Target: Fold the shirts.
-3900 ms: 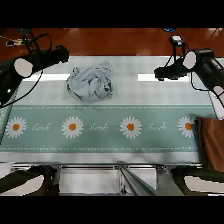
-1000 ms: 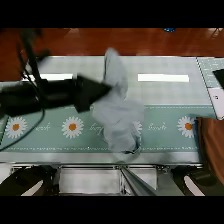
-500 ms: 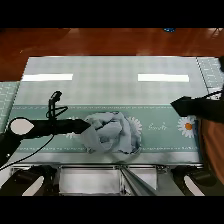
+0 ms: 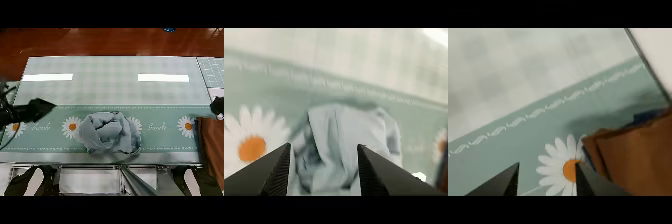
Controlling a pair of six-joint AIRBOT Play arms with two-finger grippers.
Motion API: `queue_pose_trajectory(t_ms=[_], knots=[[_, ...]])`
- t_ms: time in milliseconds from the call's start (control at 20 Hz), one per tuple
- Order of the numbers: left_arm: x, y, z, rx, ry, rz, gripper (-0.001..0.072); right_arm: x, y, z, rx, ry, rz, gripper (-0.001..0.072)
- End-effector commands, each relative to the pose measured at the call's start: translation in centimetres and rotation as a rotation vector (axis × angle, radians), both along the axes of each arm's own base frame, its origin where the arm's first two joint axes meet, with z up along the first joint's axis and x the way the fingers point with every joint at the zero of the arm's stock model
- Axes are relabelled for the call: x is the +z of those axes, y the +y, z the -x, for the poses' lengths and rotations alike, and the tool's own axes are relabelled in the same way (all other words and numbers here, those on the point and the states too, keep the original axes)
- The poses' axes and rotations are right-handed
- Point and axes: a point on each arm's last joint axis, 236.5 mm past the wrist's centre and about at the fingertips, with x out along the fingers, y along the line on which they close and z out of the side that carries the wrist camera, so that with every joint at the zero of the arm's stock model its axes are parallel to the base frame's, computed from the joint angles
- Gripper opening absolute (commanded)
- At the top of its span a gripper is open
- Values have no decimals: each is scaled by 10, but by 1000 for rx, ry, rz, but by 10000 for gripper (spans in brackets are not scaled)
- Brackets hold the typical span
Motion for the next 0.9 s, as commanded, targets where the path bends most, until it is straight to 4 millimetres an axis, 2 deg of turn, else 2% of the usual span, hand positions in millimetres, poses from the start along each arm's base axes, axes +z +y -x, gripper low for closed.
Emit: queue_pose_trajectory(t_ms=[0,50,150,500,700,850], knots=[[-34,-53,50,-132,85,252,509,-71,60,14,42,56,-361,401],[-50,-65,68,-198,114,255,509,-86,90,19,107,80,-462,401],[-75,-80,88,-268,154,239,509,-102,124,31,208,142,-563,401],[-121,-102,78,-289,216,86,509,-121,160,44,346,271,-589,401],[-132,-122,69,-303,189,31,509,-129,173,45,376,309,-591,401],[-141,-129,59,-288,192,-6,508,-136,184,48,411,338,-587,401]])
